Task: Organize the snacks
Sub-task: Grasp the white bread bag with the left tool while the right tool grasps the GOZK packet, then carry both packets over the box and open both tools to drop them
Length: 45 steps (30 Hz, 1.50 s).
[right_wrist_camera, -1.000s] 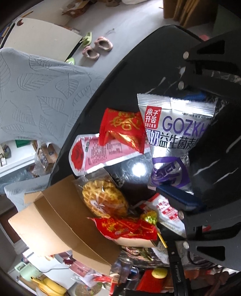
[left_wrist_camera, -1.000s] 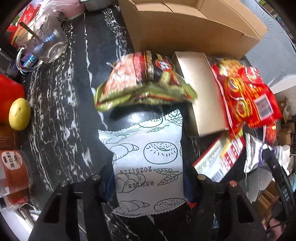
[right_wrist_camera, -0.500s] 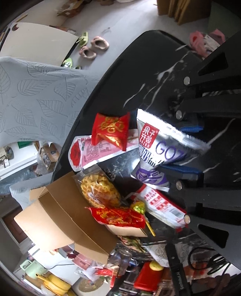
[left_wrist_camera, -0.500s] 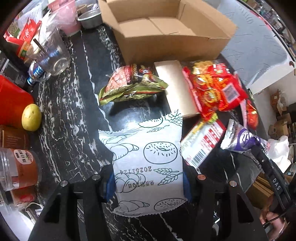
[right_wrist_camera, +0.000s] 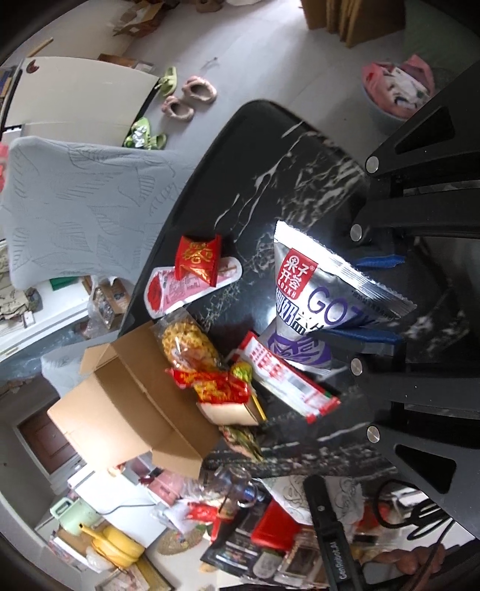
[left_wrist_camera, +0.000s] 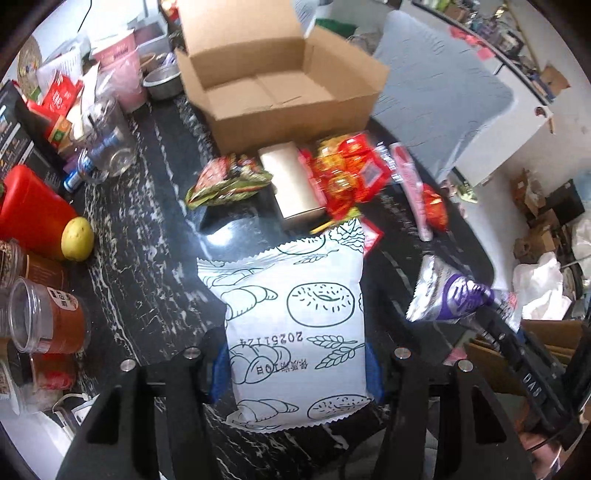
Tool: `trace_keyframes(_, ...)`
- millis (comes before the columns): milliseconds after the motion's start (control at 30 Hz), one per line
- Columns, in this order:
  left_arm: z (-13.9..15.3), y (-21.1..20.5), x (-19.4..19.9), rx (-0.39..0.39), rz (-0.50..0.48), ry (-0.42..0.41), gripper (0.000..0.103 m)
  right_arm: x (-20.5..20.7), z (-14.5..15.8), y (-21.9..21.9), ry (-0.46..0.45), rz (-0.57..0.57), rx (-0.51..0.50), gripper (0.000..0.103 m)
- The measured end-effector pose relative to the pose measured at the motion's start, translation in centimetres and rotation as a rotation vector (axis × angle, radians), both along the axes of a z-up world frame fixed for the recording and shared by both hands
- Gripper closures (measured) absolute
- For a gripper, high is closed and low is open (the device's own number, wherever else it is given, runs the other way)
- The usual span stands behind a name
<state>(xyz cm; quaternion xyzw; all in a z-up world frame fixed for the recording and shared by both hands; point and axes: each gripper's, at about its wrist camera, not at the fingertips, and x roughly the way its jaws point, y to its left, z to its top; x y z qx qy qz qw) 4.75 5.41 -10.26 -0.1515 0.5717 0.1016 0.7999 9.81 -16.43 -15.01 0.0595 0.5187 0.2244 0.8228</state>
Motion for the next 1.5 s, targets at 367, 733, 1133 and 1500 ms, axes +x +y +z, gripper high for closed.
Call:
trace_keyframes(367, 4.7, -3.6, -0.5, -0.002, -0.113, -0.157, 0.047, -3.6, 3.8, -2.8, -0.085, -0.047, 0.050, 0.078)
trace_keyframes(733, 8.1, -4.1, 1.1, -0.004, -0.165, -0.265, 0.047, -3.3, 7.3, -2.7, -0.148, -0.054, 0.107, 0.078)
trace_keyframes(1133, 11.1, 0.3, 6.1, 0.010, -0.112, -0.355, 0.047, 2.2, 10.9, 2.0, -0.238, 0.005, 0.127, 0.078)
trace_keyframes(1500, 11.4, 5.6, 13.1, 0.040, -0.046, -0.375, 0.047, 10.2, 11.4, 7.9, -0.279, 0.088, 0.114, 0.078)
